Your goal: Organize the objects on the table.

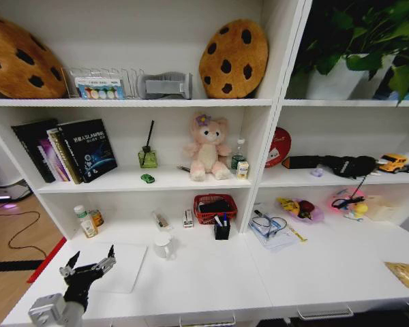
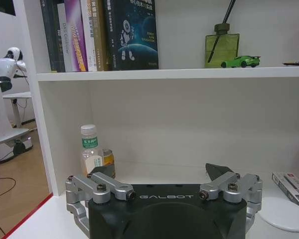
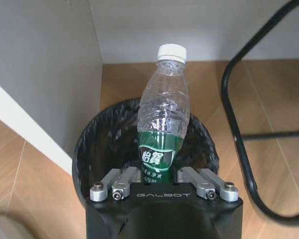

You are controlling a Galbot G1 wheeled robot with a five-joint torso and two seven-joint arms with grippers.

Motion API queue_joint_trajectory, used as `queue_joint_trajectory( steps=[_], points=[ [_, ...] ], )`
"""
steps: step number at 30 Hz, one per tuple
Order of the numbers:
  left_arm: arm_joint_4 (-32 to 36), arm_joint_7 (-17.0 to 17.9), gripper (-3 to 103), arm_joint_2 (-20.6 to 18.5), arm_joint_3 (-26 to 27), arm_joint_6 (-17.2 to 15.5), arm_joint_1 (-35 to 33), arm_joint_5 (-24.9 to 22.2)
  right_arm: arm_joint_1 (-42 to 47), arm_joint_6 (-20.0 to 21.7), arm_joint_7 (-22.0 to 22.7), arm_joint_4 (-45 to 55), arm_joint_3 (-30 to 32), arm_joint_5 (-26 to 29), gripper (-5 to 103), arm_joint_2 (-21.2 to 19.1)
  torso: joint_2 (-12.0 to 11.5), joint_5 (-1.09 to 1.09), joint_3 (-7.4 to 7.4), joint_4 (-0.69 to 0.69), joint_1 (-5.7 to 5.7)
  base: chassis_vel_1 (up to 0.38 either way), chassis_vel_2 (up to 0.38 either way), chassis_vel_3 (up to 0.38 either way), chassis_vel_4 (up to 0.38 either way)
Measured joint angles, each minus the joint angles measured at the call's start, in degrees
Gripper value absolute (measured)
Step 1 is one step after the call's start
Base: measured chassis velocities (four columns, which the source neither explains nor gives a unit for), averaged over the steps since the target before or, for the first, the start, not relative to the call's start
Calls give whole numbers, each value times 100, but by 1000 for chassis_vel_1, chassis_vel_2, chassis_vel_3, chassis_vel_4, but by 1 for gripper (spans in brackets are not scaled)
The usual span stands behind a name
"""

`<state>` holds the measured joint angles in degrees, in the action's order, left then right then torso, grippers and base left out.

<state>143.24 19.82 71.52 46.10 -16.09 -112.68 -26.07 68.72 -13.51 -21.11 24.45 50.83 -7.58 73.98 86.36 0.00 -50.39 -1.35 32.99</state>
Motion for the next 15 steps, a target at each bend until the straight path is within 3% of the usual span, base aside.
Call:
queue_joint_trajectory(
  steps=[7,10,15],
  points=[
    [0,0,100,0,0,0,0,0,-102,-82,185,-216,37,-179,50,52,0,0,0,-2,0,0,0,0,0],
    [0,0,100,0,0,0,0,0,-48,-83,224,-188,41,-145,66,62,0,-1,0,0,0,0,0,0,0],
    [0,0,100,0,0,0,0,0,164,-79,251,14,33,2,77,67,0,1,0,0,0,0,0,0,0]
  ],
)
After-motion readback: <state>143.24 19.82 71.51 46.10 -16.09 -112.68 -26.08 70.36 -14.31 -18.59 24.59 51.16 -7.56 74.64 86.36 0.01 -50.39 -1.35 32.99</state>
